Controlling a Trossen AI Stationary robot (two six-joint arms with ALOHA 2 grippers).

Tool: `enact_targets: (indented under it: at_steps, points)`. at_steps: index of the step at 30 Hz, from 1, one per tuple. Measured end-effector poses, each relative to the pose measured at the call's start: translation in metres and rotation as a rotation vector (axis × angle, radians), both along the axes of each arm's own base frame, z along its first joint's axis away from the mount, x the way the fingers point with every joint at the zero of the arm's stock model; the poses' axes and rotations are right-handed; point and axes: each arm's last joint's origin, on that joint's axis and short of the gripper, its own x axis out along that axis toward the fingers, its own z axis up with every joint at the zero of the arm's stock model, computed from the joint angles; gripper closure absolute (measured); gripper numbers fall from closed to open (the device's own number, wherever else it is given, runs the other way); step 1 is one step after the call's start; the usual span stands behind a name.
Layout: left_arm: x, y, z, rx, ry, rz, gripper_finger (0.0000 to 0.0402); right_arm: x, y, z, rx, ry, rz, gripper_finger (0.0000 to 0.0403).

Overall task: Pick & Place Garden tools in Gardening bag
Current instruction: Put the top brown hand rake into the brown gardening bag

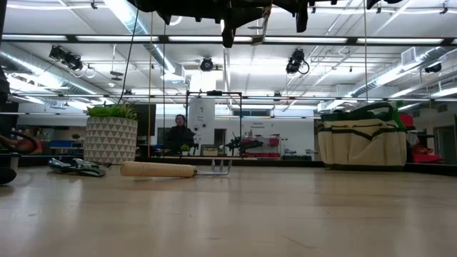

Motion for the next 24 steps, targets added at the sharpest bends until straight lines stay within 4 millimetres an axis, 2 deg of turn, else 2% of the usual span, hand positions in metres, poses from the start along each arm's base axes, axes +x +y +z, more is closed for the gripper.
enact_targets:
  at_steps: [17, 24]
  points:
    - [-0.0001, -0.0005, -0.0001, -0.009, 0.001, -0.016, 0.0322, 0.0001, 0.0007, -0.0002, 0.013, 0.001, 0.025, 0.0327]
    - [0.0, -0.0006, -0.0002, -0.008, 0.002, -0.017, 0.0323, 0.0001, 0.0007, -0.0002, 0.013, 0.001, 0.027, 0.0321]
